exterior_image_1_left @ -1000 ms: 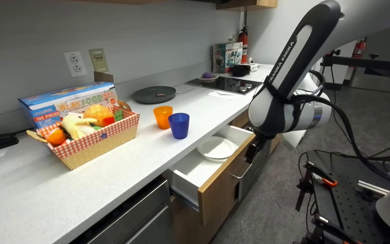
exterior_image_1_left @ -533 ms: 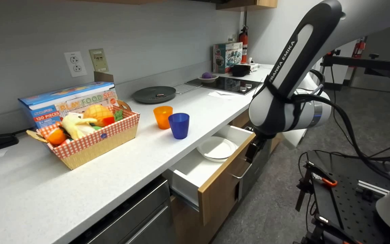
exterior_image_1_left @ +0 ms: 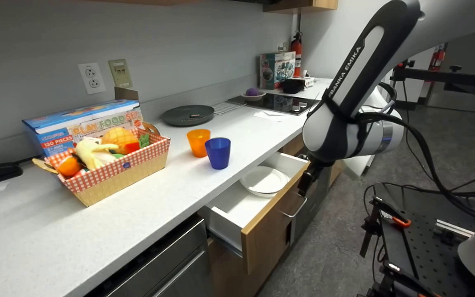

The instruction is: Open the drawer, put the blue cup inside it, and then close it

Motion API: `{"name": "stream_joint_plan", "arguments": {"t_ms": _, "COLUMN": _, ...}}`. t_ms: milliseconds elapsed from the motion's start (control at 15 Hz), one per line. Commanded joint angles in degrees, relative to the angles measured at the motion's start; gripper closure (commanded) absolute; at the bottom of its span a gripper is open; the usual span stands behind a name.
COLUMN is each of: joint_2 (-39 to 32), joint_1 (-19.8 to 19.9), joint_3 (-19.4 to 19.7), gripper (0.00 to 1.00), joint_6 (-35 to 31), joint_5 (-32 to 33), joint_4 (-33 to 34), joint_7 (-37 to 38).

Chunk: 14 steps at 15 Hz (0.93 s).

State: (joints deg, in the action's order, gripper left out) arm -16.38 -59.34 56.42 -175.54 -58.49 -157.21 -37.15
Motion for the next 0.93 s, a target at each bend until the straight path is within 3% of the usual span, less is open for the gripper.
{"name": "stream_joint_plan", "arguments": {"t_ms": 0, "joint_2": 0.4, "joint_1": -6.2, "joint_3": 6.5, "gripper": 0.0, "joint_6": 0.5, "joint_5": 0.4, "joint_4": 0.0, "joint_7": -2.2}}
{"name": "stream_joint_plan", "arguments": {"t_ms": 400, "joint_2": 1.9, "joint_1": -18.4, "joint_3": 18.5, "gripper": 0.0, "joint_6": 0.3, "joint_5": 0.2, "joint_4": 0.0, "joint_7": -4.8}}
{"name": "stream_joint_plan", "arguments": {"t_ms": 600, "joint_2": 3.6, "joint_1": -26.3, "joint_3": 25.3, "gripper": 0.0, "joint_6": -1.6, "joint_5": -0.6, "joint_4": 0.1, "joint_7": -4.5}}
{"name": "stream_joint_plan", "arguments": {"t_ms": 867, "joint_2": 6.2, "joint_1": -32.9, "joint_3": 30.1, "gripper": 0.0, "joint_6": -5.3, "joint_5": -1.6, "joint_4": 1.8, "joint_7": -4.2}}
